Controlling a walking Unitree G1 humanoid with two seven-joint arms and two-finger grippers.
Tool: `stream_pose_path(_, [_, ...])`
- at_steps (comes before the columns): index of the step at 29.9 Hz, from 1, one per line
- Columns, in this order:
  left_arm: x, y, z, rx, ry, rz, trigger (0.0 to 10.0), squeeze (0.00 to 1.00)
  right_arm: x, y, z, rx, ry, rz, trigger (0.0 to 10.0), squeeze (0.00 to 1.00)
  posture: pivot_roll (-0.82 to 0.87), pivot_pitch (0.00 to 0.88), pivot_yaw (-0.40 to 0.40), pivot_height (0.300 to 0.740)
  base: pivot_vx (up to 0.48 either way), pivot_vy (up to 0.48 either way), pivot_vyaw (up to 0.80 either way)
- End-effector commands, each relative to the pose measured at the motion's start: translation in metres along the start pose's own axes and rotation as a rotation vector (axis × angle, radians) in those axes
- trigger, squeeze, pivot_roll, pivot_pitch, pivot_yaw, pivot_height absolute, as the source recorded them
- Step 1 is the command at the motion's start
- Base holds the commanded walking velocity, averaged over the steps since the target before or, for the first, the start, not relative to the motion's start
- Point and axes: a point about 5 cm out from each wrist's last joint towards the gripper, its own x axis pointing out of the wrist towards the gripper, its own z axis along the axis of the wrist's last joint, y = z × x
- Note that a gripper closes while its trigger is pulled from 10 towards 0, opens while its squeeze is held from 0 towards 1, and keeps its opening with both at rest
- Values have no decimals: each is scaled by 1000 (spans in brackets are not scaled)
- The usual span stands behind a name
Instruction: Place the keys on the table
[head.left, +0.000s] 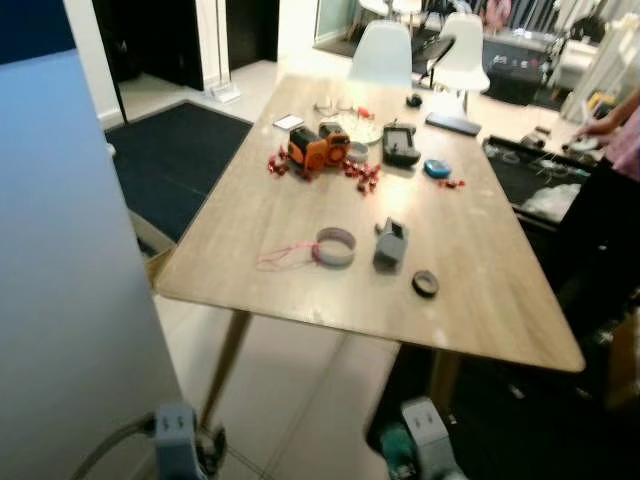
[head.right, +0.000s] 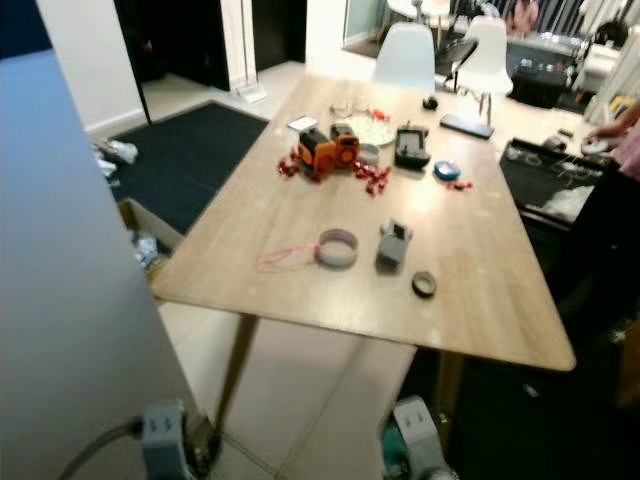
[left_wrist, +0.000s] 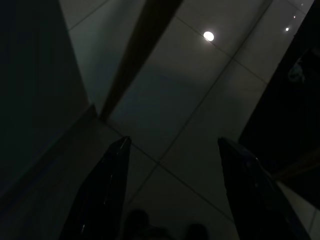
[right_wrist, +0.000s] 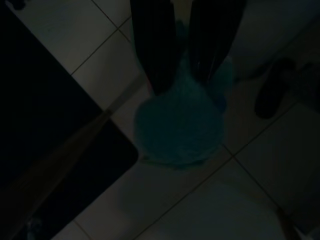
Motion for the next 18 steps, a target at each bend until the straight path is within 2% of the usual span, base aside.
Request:
stream_pose_path(1, [-2, -1, -4, -4, 11, -3, 10000, 0, -2, -5, -4, 16, 14, -22, 10000, 0, 49, 65, -82, 740, 0, -386, 0])
stream_pose_path(2, [-2, 0, -4, -1, 14, 0, 10000, 0, -2, -5, -5, 17, 15, -22, 10000, 0, 49, 66, -81, 740, 0, -371, 0])
stream_pose_path(18, [-2, 2, -6, 6, 36, 2, 10000, 0, -2, -5, -5, 12, 19, -25, 10000, 0, 55, 60, -79, 740, 0, 0, 0])
